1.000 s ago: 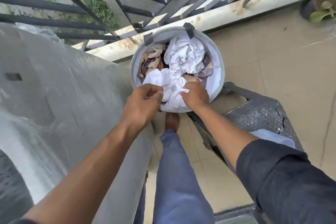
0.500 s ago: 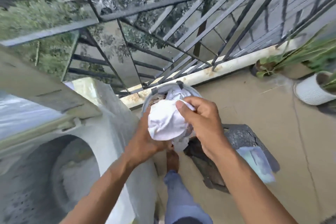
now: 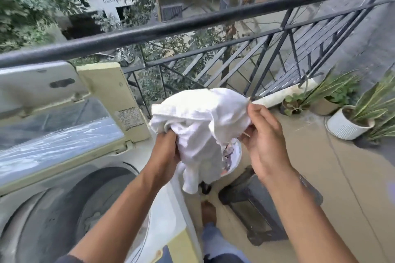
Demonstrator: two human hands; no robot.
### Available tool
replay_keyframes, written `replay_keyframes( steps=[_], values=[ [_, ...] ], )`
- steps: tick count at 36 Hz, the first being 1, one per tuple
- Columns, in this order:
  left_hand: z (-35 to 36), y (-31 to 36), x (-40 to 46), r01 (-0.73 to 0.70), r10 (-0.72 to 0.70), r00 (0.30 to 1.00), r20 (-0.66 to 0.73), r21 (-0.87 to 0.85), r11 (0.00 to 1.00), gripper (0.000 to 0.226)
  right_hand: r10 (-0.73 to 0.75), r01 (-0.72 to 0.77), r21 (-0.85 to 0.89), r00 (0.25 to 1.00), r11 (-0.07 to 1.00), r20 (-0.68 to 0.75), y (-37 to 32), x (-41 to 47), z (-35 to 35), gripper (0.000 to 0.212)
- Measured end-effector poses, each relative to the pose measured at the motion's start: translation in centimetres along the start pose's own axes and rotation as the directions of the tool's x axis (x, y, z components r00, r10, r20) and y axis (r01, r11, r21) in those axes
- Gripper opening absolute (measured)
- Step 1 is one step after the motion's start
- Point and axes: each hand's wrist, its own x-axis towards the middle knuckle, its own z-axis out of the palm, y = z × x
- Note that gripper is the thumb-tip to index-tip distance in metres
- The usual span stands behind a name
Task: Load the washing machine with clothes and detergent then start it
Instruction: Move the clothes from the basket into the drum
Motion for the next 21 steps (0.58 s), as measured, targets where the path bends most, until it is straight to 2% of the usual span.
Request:
replay_keyframes(
  steps=[3,6,9,12,15,17,18,19,20,21],
  values=[
    [0.2,1.7,-1.5,-0.021,0.033,0.994,0.106,-0.113,0.993,0.042,0.067,-0.087,-0.124,0.986,0.988,-0.156,3.1,-0.7,-1.6,0.017],
    [0.4,3.5,-3.2,-0.026,0.059,0.985,0.162,-0.2,0.979,0.043,0.276,-0.308,-0.129,0.937,0.943,-0.216,6.2,-1.6,-2.6,0.017],
    [0.6,4.7,-5.2,-0.065,0.124,0.961,0.247,-0.234,0.97,0.039,0.566,-0.578,-0.053,0.811,0.814,-0.15,9.6,-2.8,-3.6,0.038],
    [0.0,5.3,-6.8,-0.067,0.171,0.932,0.32,-0.311,0.948,0.031,0.71,-0.699,0.205,0.704,0.685,0.029,12.2,-3.7,-3.5,0.059],
    [-1.8,5.4,-7.9,-0.075,0.202,0.933,0.297,-0.388,0.919,0.026,0.648,-0.641,0.344,0.754,0.686,0.113,12.0,-4.1,-1.7,0.037],
    [-3.7,5.2,-8.7,-0.127,0.249,0.934,0.257,-0.412,0.902,0.015,0.601,-0.594,0.493,0.782,0.635,0.168,11.5,-3.6,-1.0,0.04],
    [-4.6,5.4,-9.2,-0.157,0.264,0.938,0.224,-0.402,0.902,0.018,0.553,-0.58,0.506,0.803,0.638,0.223,11.2,-3.8,-0.5,0.041],
    [-5.4,5.5,-9.9,-0.183,0.264,0.948,0.181,-0.369,0.911,0.02,0.5,-0.529,0.477,0.843,0.702,0.199,11.0,-3.9,-0.1,0.041],
    [-6.4,5.3,-10.3,-0.214,0.267,0.958,0.109,-0.354,0.911,0.011,0.478,-0.509,0.407,0.859,0.758,0.183,10.4,-4.2,0.4,0.049],
    [-7.8,4.8,-10.3,-0.256,0.279,0.96,0.032,-0.314,0.914,0.01,0.463,-0.515,0.378,0.857,0.77,0.224,9.9,-4.5,0.9,0.058]
  ],
)
